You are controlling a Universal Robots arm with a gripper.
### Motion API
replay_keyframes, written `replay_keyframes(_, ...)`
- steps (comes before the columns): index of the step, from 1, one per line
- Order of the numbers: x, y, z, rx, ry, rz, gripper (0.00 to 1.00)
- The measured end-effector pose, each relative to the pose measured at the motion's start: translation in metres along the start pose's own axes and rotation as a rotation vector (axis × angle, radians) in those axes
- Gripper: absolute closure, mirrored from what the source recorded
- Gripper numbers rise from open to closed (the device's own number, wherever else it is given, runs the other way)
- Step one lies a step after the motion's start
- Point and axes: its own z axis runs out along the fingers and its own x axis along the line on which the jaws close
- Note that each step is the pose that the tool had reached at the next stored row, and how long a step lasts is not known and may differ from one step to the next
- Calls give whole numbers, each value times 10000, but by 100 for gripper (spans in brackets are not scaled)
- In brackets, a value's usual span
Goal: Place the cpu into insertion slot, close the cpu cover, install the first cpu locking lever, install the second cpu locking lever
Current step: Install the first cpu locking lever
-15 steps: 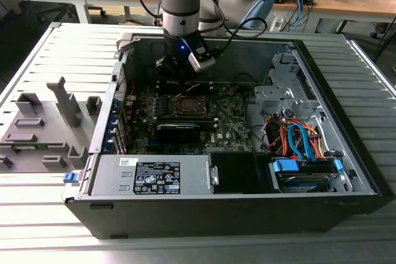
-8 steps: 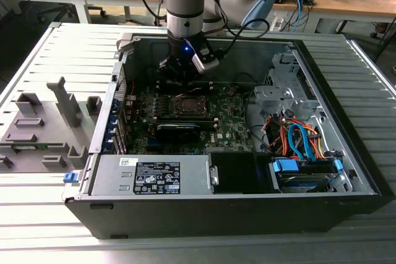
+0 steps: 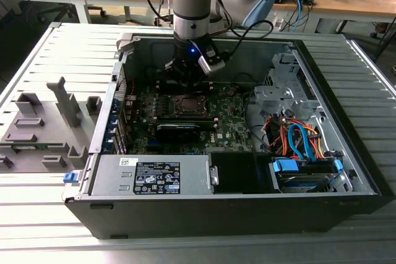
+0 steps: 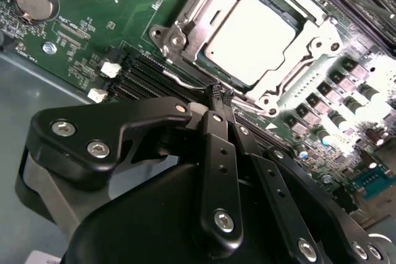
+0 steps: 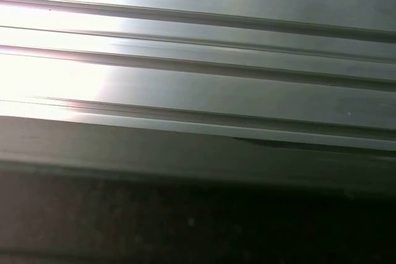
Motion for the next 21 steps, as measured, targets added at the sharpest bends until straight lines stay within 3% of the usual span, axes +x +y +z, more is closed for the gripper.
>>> replay_keyframes(13,-117,-11,52,0,0,0,89)
replay_keyframes(21,-114,-56,60,0,0,1,89)
